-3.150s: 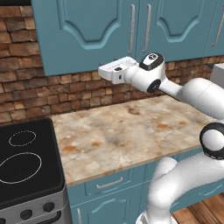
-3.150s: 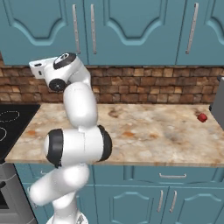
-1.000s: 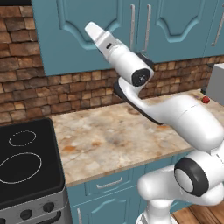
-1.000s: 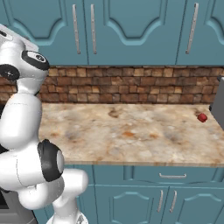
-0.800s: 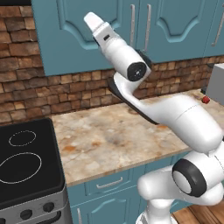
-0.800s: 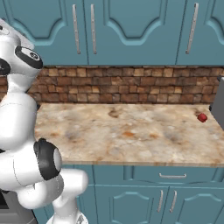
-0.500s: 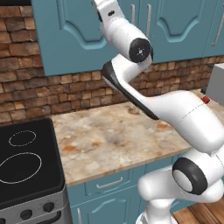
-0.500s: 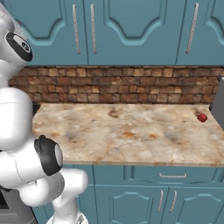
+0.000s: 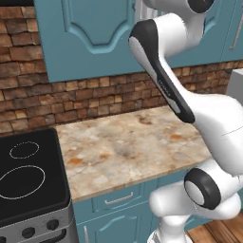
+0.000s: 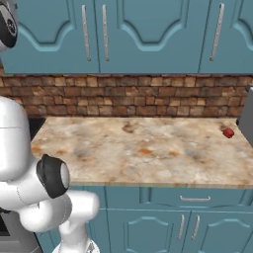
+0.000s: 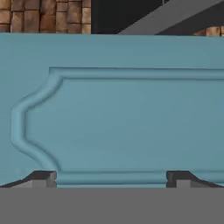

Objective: Close all open cabinet doors.

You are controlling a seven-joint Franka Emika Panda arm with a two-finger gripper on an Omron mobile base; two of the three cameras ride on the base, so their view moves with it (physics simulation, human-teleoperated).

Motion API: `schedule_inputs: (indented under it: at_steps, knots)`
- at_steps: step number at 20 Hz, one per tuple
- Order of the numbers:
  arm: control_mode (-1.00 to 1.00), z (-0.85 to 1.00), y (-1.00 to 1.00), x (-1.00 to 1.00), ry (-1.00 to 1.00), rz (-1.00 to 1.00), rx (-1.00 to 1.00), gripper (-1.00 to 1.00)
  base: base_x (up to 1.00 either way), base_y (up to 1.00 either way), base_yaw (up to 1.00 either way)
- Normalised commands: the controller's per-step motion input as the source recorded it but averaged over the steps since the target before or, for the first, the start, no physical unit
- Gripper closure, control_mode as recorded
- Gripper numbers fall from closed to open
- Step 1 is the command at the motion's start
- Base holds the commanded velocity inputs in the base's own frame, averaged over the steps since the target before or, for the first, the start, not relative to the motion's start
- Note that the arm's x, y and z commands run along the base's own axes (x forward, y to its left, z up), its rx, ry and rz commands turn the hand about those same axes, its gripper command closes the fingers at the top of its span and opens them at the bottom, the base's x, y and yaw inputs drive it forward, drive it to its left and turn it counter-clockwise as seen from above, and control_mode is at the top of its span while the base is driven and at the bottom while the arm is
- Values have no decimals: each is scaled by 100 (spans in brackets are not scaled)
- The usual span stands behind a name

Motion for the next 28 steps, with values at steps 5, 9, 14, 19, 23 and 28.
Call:
schedule_inputs:
  at_steps: [5,9,14,19,23,28]
  knots:
    - [-100,-99,-26,-51,14,-9,45,-100,0,0,0]
    - [-100,-96,-28,-28,2,-18,50,-100,0,0,0]
    - [-100,-52,-27,-46,0,-33,48,-100,0,0,0]
    - [-100,-19,-32,-52,0,-35,54,-100,0,0,0]
    - [-100,0,-48,-95,0,-18,58,-100,0,0,0]
    - [-100,-20,-36,-50,9,-7,37,-100,0,0,0]
